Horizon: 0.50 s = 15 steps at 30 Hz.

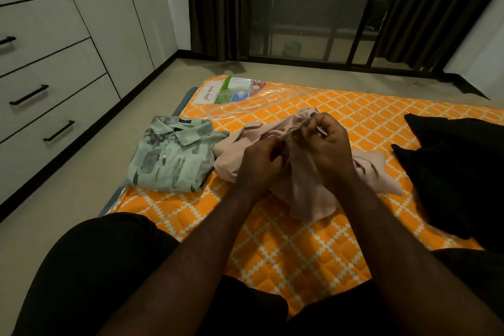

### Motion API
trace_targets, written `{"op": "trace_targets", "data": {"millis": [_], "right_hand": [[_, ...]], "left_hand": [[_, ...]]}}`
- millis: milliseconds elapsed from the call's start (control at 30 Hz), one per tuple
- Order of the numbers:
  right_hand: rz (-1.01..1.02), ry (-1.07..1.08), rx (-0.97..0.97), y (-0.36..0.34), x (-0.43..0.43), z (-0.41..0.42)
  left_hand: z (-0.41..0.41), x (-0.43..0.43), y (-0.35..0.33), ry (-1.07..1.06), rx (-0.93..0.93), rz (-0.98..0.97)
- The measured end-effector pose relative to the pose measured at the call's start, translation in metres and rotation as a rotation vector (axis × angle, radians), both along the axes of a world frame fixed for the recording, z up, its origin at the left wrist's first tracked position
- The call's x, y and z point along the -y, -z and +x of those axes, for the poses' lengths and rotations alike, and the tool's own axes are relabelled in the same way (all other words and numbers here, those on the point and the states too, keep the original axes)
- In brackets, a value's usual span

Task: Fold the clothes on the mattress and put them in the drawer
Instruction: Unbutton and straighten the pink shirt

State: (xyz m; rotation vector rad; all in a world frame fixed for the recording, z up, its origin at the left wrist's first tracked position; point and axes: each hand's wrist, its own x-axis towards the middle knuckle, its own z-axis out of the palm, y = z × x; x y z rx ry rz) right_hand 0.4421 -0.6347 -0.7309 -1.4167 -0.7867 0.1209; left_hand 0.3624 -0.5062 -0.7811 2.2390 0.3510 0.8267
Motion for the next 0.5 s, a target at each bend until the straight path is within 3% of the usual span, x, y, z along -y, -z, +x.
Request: {"op": "trace_targets", "data": {"millis": [100,300,500], "right_hand": [[0.029,-0.083,-0.050,-0.003,0.000,-0.001],[0.065,-0.114,-0.095,-0.009,0.002,-0.001],[0.144,0.016,-0.120,-0.007,0.005,0.015]], "left_hand": [[-0.001,0.005,-0.001,0.010,0.050,-0.096],[-0.001,0.008,-0.007,-0.052,-0.039,-0.248],[0.004,0.000,-0.011,-0.210,0.134,-0.111]]}}
